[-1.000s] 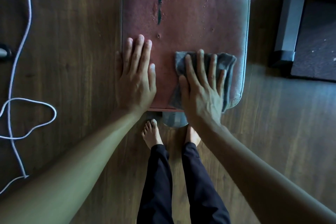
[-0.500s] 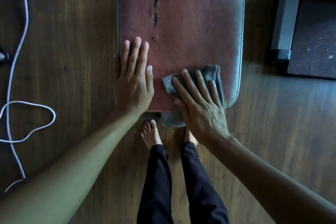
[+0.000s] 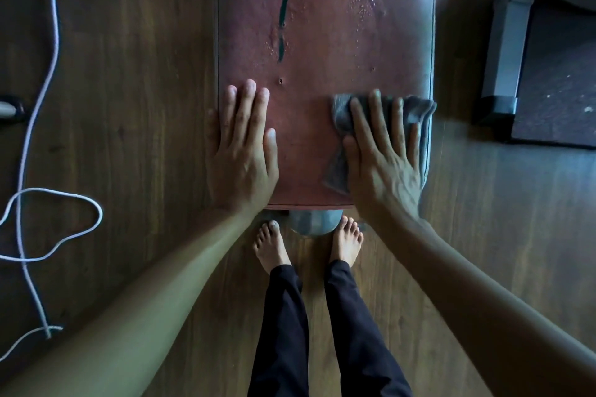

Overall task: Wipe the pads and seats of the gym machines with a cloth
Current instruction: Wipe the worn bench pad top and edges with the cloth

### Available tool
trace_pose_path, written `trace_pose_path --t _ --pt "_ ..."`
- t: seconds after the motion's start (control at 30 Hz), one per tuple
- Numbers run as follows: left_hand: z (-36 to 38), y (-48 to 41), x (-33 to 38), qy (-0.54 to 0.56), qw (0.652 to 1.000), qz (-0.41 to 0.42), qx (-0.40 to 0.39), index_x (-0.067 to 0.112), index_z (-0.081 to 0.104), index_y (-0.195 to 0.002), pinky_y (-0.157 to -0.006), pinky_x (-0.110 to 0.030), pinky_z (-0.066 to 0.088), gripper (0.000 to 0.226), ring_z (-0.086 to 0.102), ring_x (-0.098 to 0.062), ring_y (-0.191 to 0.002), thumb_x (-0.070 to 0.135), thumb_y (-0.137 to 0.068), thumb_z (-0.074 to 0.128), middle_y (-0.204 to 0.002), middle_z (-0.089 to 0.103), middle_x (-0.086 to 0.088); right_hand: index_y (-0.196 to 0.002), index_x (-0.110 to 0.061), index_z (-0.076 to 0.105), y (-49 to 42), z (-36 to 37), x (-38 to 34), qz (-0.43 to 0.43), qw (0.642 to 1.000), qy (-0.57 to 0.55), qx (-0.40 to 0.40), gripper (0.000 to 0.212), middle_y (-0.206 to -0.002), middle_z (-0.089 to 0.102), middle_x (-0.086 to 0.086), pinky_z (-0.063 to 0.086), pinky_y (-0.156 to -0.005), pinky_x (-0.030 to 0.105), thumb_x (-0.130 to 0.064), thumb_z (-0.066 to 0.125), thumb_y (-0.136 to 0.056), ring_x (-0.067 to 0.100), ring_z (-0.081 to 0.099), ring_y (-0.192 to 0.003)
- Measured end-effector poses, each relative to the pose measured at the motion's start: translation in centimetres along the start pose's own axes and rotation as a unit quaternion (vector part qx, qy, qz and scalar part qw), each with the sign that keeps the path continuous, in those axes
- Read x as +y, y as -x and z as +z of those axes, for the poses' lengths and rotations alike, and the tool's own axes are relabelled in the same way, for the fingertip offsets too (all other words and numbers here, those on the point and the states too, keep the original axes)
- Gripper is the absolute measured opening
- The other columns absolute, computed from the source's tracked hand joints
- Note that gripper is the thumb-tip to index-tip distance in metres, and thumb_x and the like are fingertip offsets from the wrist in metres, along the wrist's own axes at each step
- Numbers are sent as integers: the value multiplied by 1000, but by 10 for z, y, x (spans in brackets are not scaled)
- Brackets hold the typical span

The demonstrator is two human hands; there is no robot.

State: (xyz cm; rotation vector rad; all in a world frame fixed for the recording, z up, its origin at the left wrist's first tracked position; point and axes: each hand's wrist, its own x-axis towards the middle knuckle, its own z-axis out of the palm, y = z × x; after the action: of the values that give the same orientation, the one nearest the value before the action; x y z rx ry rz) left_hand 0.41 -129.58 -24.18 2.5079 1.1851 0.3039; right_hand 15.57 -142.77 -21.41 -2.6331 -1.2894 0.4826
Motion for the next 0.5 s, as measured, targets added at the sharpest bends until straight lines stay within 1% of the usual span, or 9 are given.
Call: trace_pose_path --t 0.07,0.17,0.2,0.23,0.27,0.33,0.4,0.43,0.5 --pt "4 10 3 -11 1000 -7 -17 11 33 -154 -118 -54 25 51 17 -27 -153 29 -108 24 -163 27 -7 -157 -31 9 -18 4 -19 52 999 -7 -5 53 -165 1 -4 -5 -122 47 -42 21 -106 20 -7 -152" --pt "-2 -3 2 0 1000 -2 -6 10 40 -150 -116 -54 28 48 25 -29 -150 26 -106 32 -159 36 -9 -156 -28 19 2 8 -22 -101 994 16 -32 51 -165 10 -2 6 -123 48 -38 27 -107 20 1 -152" --pt "-3 -5 2 9 1000 -3 6 10 44 -148 -115 -53 30 46 31 -30 -147 24 -104 38 -155 41 -10 -156 -27 23 11 4 -8 -139 989 27 -36 50 -164 15 -2 11 -123 48 -37 28 -106 20 5 -151" --pt "-6 -8 4 15 1000 0 19 10 47 -145 -114 -51 32 45 37 -30 -143 21 -102 43 -150 46 -11 -155 -27 25 12 1 7 -146 988 32 -30 50 -163 17 -3 13 -122 48 -37 29 -106 19 7 -151" --pt "-6 -14 6 20 999 4 32 10 50 -142 -112 -48 34 44 42 -30 -138 20 -100 45 -145 50 -12 -155 -27 24 4 -2 18 -128 991 32 -22 50 -163 17 -4 12 -123 47 -37 29 -106 19 7 -151" --pt "-6 -36 6 28 998 3 56 9 50 -141 -111 -44 35 43 47 -31 -132 21 -99 47 -140 52 -12 -157 -29 17 -27 -5 19 -35 999 19 -1 51 -165 10 -5 4 -123 45 -38 24 -107 17 1 -152" --pt "0 -64 6 31 997 -2 72 8 49 -143 -113 -47 34 44 43 -32 -137 22 -101 45 -144 50 -14 -157 -30 12 -53 -3 2 46 999 -13 18 52 -165 4 -5 -3 -123 43 -38 23 -107 17 -5 -152" --pt "4 -77 7 34 997 -8 73 7 48 -144 -114 -50 32 45 40 -33 -140 21 -101 43 -147 47 -14 -157 -29 11 -58 -2 -5 48 998 -14 23 52 -165 3 -5 -4 -123 44 -37 23 -107 19 -5 -152" --pt "10 -100 10 29 997 -15 70 5 45 -146 -116 -55 29 46 34 -34 -145 20 -102 40 -152 43 -15 -157 -28 16 -53 -1 1 -53 998 13 11 52 -165 7 -3 2 -123 47 -37 26 -107 21 0 -152"
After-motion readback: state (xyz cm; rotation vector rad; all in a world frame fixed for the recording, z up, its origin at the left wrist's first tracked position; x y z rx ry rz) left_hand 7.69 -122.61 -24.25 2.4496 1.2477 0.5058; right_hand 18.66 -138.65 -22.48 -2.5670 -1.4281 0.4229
